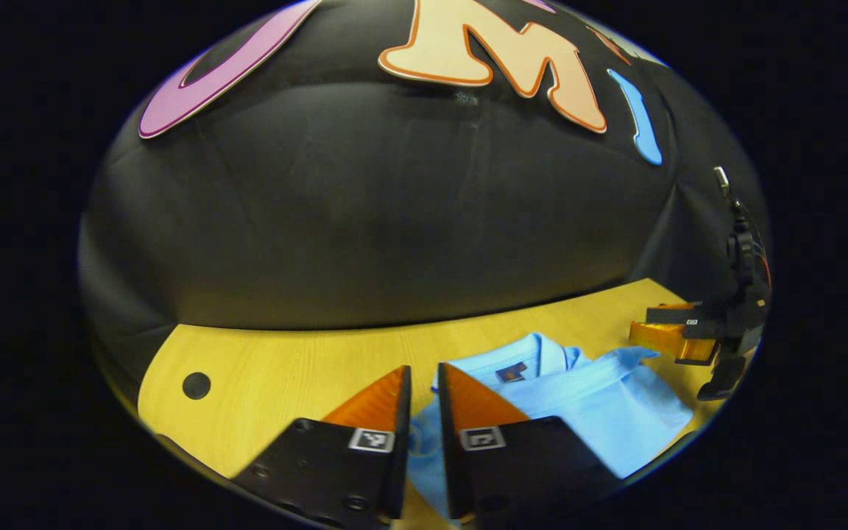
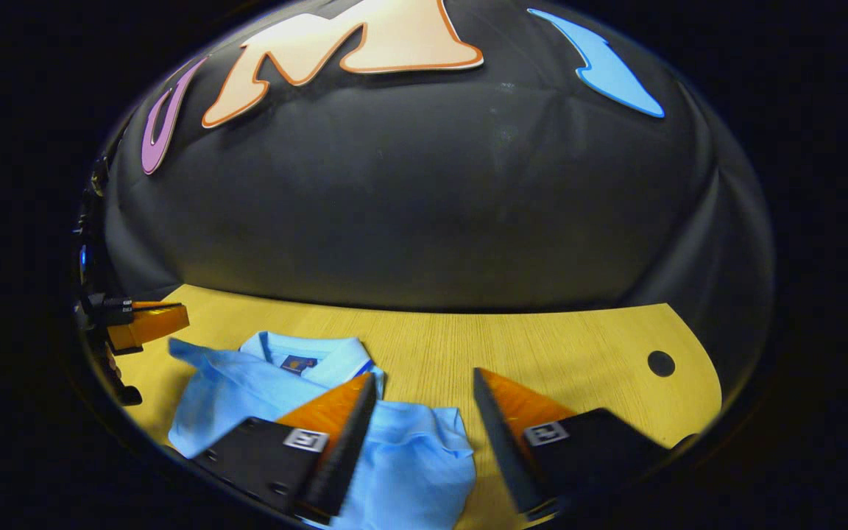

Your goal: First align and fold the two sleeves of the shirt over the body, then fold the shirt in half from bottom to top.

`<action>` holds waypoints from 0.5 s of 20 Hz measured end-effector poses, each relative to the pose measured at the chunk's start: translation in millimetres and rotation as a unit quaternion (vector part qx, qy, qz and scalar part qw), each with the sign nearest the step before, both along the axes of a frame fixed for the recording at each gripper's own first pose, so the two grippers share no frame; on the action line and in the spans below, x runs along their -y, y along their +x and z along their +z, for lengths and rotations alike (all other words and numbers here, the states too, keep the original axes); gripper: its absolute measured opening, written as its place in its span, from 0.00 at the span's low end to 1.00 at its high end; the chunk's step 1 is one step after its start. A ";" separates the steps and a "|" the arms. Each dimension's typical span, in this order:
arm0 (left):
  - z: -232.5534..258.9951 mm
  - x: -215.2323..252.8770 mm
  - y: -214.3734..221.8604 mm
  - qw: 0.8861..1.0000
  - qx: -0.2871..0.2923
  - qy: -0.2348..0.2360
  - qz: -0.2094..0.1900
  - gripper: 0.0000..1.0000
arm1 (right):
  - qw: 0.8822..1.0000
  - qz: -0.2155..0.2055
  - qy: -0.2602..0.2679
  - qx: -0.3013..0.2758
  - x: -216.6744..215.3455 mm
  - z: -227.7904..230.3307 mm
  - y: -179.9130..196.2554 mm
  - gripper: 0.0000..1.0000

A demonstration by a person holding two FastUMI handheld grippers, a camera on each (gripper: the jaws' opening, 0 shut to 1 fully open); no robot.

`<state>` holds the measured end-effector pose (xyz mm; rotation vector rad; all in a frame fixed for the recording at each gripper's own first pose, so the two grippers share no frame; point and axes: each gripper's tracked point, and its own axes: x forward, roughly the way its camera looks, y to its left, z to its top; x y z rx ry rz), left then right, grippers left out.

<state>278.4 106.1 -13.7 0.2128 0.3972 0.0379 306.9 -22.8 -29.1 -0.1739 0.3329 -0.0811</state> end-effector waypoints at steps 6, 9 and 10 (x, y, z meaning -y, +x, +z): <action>5.6 -6.8 -20.5 1.000 0.011 0.019 0.009 0.96 | 1.000 0.004 0.013 0.017 6.7 11.3 -15.3 1.00; 7.0 -1.2 -37.4 1.000 0.014 0.022 0.006 0.96 | 1.000 0.008 0.015 0.022 8.8 15.0 -31.6 1.00; 5.1 1.5 -45.6 1.000 0.012 0.023 0.005 0.96 | 1.000 0.010 0.018 0.022 8.6 16.2 -37.9 1.00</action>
